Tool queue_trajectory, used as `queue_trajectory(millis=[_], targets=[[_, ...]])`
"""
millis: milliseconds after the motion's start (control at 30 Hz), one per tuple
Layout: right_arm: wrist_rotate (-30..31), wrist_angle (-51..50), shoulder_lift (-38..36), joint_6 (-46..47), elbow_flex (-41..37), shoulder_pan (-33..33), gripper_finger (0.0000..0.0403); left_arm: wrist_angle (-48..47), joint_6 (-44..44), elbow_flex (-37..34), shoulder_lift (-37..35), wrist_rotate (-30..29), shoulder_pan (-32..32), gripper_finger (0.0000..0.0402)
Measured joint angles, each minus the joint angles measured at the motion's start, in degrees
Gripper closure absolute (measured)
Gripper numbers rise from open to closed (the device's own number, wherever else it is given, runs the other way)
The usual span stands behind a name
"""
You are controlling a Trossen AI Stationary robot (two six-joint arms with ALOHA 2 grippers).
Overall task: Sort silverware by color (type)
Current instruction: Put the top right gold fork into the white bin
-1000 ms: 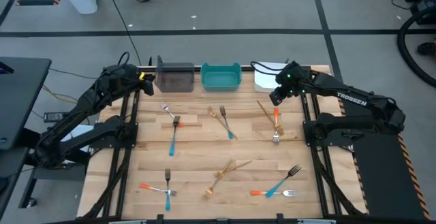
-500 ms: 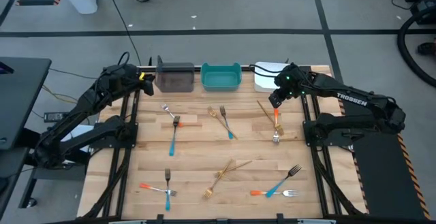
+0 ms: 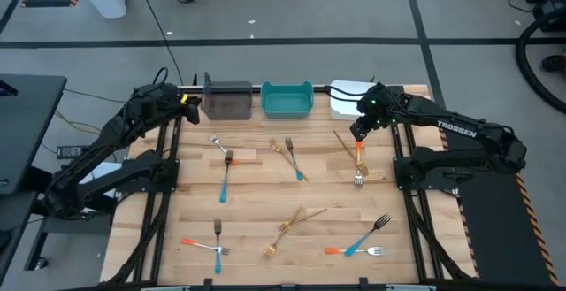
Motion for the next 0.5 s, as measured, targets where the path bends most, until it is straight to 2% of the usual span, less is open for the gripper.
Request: queue_trajectory(millis=[133,300,500], targets=[[1.0,-2.2,0.9,5.3,0.0,0.0,0.0245,0.0,0.0,0.0,0.0,0.0,0.0,0.0306],[-1.9,-6.1,2.9,12.2,0.0,0.4,0.0245,0.0,-0.2,0.0,0.0,0.0,0.0,0.0306],[-2.2,-6.8,7.2,16.9,0.0,4.1,0.0245,0.0,-0.6,0.0,0.0,0.0,0.0,0.0306]])
